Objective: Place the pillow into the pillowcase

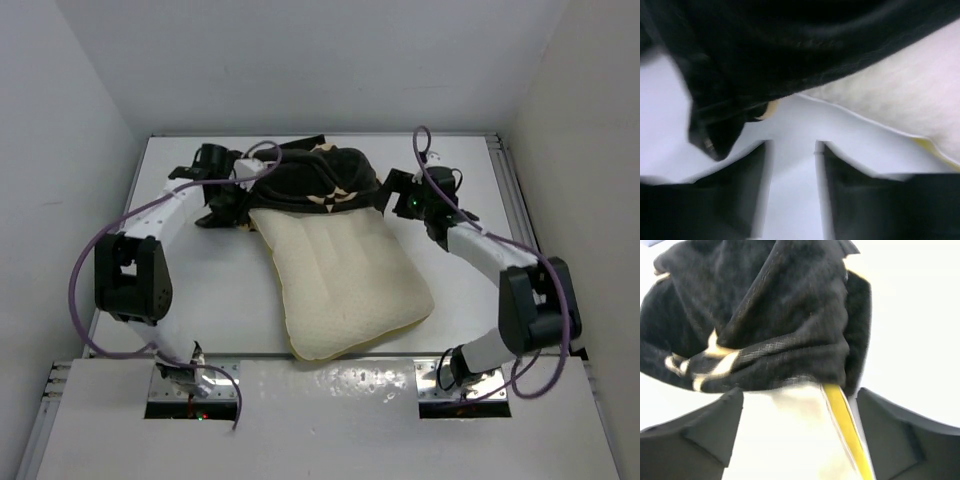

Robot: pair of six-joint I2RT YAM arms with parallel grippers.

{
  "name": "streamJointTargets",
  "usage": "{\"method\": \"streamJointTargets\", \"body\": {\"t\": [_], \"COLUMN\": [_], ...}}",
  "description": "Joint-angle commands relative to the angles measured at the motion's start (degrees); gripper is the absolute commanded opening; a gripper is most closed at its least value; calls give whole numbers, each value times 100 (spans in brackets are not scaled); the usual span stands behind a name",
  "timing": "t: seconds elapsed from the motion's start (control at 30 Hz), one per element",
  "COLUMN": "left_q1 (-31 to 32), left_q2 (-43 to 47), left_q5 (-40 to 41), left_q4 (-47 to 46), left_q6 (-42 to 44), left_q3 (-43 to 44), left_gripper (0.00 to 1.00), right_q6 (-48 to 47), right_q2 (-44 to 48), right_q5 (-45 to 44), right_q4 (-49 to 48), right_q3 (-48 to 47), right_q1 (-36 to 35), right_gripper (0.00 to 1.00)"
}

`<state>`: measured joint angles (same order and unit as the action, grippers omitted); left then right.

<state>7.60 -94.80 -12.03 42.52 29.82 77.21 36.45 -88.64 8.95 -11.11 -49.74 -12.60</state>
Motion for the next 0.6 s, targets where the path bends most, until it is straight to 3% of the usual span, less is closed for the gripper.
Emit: {"method": "streamJointTargets", "body": {"t": [0.0, 0.1, 0.2, 0.23, 0.27, 0.3, 0.33, 0.4, 0.43, 0.47, 0.57], "left_q1": [-407, -574, -759, -760, -899, -1005, -1067, -1250, -1321, -1426, -1524], "left_q2": [-222, -162, 23, 84, 198, 243, 278, 340, 349, 323, -10], "left_q5": [193, 227, 105, 26, -79, -324, -439, -660, -704, -765, -1071], "left_q4": [-795, -1263, -1720, -1738, -1730, -1634, -1537, -1397, -1405, -1431, -1422], "left_q6": [-371, -661, -733, -689, -575, -496, -347, -241, -136, -39, 277], "left_q3": [-477, -654, -751, -812, -830, -813, -787, -769, -838, -891, -945], "left_gripper": [57, 68, 68, 67, 65, 50, 41, 34, 40, 62, 77], "right_q6": [-769, -1270, -1648, -1771, -2007, -2019, -2053, -2334, -2379, -2405, -2449], "right_q2": [1013, 1717, 1746, 1614, 1222, 1000, 728, -80, -353, -799, -1391], "right_q5": [-1014, -2042, -2292, -2049, -1942, -2080, -2108, -2143, -2387, -2511, -2854], "right_q4": [595, 242, 469, 566, 723, 1055, 1250, 1629, 1726, 1805, 1745], "right_q3": [348, 579, 160, -26, -245, -752, -1027, -1826, -2090, -2571, -3198], "right_q1": [-495, -1337, -1980, -2122, -2280, -2639, -2808, -3265, -3397, -3633, -3951], "right_gripper": [99, 99, 98, 81, 22, 4, 2, 40, 65, 98, 99]}}
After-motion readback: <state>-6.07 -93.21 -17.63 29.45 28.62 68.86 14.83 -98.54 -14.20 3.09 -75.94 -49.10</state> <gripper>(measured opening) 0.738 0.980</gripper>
